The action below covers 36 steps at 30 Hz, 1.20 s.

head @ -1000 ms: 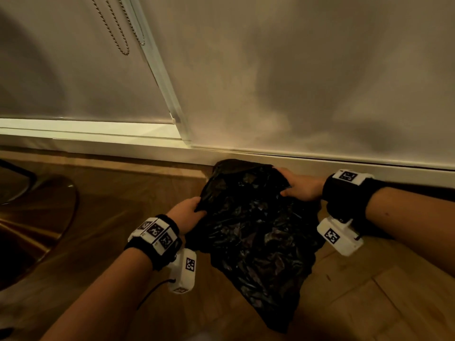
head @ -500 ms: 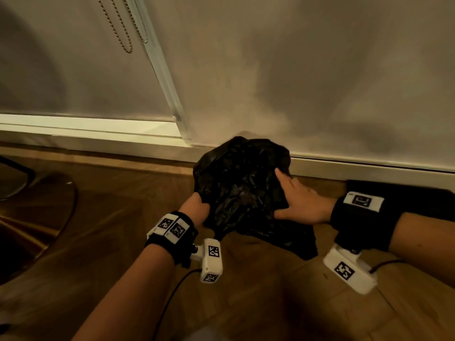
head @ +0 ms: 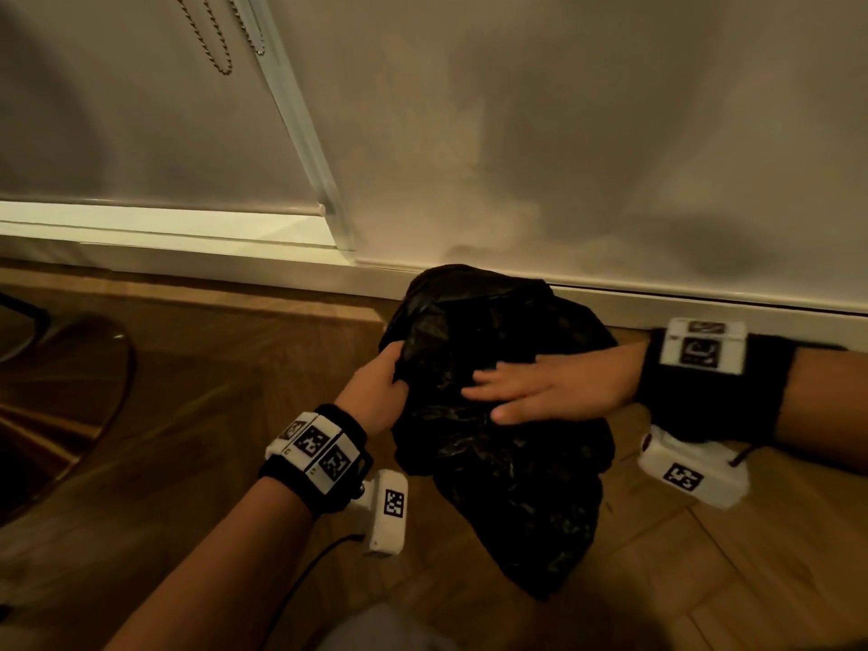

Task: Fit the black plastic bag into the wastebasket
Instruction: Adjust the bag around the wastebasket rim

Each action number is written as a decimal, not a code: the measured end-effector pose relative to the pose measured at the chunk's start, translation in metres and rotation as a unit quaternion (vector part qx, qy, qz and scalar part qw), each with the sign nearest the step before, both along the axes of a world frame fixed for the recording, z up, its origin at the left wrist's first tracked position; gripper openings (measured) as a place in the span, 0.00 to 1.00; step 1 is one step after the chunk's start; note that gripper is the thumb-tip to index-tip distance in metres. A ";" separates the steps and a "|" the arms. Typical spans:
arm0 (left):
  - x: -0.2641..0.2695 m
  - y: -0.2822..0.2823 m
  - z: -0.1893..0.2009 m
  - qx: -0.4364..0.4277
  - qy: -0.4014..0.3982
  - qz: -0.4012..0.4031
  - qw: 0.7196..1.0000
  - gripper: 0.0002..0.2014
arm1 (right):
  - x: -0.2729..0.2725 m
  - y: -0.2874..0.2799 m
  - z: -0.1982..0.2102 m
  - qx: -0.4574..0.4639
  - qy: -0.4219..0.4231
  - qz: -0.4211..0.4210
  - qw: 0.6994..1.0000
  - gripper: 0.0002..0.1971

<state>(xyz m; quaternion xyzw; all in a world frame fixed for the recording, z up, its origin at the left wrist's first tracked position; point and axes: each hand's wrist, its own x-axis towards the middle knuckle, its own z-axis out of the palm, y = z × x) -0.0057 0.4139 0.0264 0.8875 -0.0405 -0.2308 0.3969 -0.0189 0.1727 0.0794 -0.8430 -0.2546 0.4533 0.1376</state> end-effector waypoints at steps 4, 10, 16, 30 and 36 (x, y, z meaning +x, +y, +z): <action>0.002 -0.010 0.004 0.025 -0.013 -0.052 0.998 0.27 | -0.021 0.027 -0.038 -0.046 0.088 -0.041 0.994 0.36; -0.003 -0.017 0.008 0.036 -0.017 -0.134 0.990 0.29 | -0.018 0.031 -0.061 -0.042 0.044 -0.191 0.980 0.37; -0.008 -0.015 0.008 0.040 -0.022 -0.166 0.985 0.32 | -0.003 0.025 -0.058 -0.061 0.115 -0.212 0.969 0.26; -0.003 -0.008 0.002 0.048 -0.028 -0.117 0.992 0.30 | -0.012 0.045 -0.051 -0.052 -0.085 -0.037 0.994 0.27; 0.000 0.010 -0.004 -0.011 0.012 -0.081 0.997 0.30 | 0.011 -0.010 -0.066 -0.360 -0.189 0.186 0.895 0.43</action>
